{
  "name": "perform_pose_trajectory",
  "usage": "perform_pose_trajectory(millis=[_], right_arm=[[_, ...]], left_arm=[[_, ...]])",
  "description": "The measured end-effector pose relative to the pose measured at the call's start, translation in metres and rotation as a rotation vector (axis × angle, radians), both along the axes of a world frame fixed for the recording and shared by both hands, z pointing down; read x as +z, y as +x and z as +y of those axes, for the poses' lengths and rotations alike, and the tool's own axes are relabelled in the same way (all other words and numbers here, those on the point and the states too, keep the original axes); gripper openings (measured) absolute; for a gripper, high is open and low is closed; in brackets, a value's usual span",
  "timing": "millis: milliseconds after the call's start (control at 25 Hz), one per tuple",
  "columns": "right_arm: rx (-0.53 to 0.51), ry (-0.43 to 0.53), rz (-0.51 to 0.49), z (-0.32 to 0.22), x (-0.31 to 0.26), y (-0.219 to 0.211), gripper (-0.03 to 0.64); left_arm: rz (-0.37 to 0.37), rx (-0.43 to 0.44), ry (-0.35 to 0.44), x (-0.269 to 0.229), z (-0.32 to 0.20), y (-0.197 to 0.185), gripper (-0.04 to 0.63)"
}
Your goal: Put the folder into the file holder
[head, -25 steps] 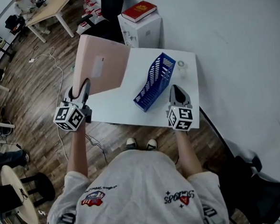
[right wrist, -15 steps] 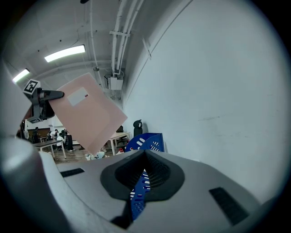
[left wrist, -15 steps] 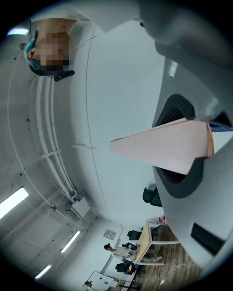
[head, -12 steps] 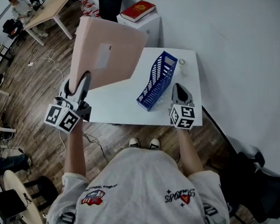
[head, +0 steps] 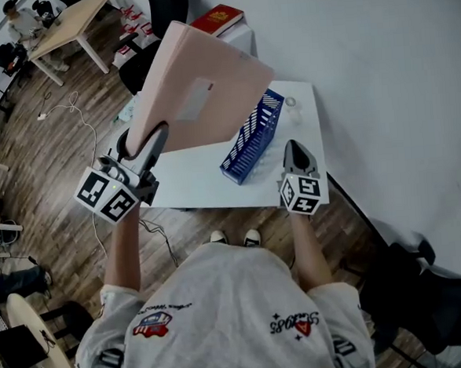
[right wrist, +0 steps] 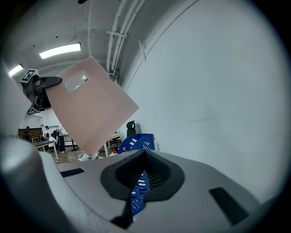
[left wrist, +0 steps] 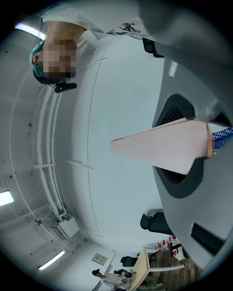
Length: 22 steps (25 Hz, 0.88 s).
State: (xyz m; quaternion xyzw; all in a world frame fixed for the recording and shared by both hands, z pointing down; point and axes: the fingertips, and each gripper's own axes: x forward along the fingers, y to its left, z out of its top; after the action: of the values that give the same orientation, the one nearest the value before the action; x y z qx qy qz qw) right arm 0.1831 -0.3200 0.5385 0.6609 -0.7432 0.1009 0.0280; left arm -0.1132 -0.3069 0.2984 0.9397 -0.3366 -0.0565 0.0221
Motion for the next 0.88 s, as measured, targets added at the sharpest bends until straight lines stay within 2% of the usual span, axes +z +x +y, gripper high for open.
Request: perform_pose_trajectory(millis=[560,880], right_arm=[[0.035,-0.023,0.006,0.01,0.006,0.012,-0.008],[0.036,-0.025,0.009,0.009,0.007,0.014,-0.008]], left_arm=[[-0.137,0.025,-0.052,0.054,-0.003,0.023,0.148],[-0.155,0.027,-0.106,0.085,-0.008,0.029,0.149]])
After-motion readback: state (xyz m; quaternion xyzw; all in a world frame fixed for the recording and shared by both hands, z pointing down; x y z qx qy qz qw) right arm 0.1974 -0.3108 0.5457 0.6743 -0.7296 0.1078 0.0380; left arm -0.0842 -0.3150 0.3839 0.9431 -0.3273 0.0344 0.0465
